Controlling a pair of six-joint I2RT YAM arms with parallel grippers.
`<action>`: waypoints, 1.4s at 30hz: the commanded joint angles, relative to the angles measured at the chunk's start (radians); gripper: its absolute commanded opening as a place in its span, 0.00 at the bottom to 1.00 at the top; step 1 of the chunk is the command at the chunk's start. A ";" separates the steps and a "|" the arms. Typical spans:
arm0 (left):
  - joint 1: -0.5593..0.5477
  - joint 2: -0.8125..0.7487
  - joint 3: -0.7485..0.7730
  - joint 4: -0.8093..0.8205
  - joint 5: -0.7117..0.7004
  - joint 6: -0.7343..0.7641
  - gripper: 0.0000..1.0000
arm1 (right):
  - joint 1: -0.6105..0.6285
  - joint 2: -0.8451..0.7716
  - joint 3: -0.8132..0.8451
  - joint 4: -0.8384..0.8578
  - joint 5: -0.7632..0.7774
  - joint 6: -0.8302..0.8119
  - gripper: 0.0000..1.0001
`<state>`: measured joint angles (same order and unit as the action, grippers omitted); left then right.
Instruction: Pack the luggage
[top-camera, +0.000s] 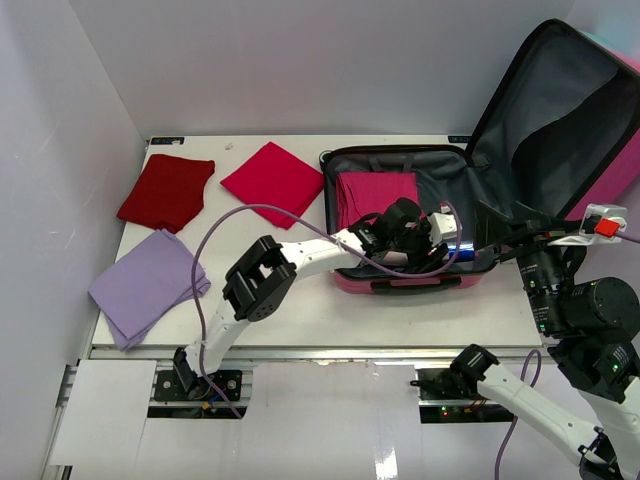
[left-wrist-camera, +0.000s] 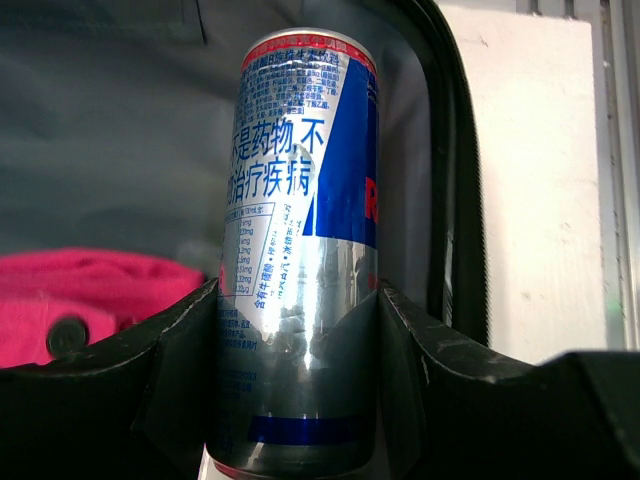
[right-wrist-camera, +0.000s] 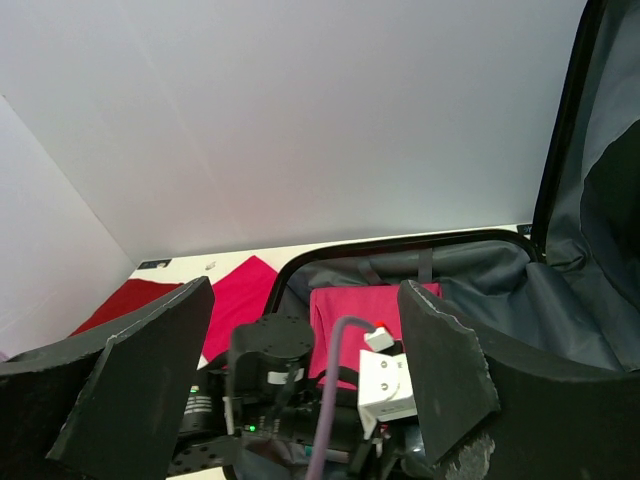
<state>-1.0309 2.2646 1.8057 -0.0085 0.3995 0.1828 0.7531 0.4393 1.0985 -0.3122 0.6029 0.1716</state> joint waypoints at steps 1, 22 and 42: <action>-0.020 0.045 0.135 0.068 0.097 -0.011 0.00 | 0.003 0.004 0.019 0.038 0.032 -0.011 0.81; -0.026 0.093 0.128 -0.044 0.137 0.045 0.65 | 0.003 0.032 0.022 0.037 0.018 -0.029 0.81; -0.027 -0.033 0.037 0.033 0.033 -0.005 0.88 | 0.003 0.021 0.022 0.041 0.017 -0.024 0.81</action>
<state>-1.0225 2.3794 1.8649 0.0315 0.4215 0.2219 0.7532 0.4637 1.0985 -0.3122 0.6180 0.1497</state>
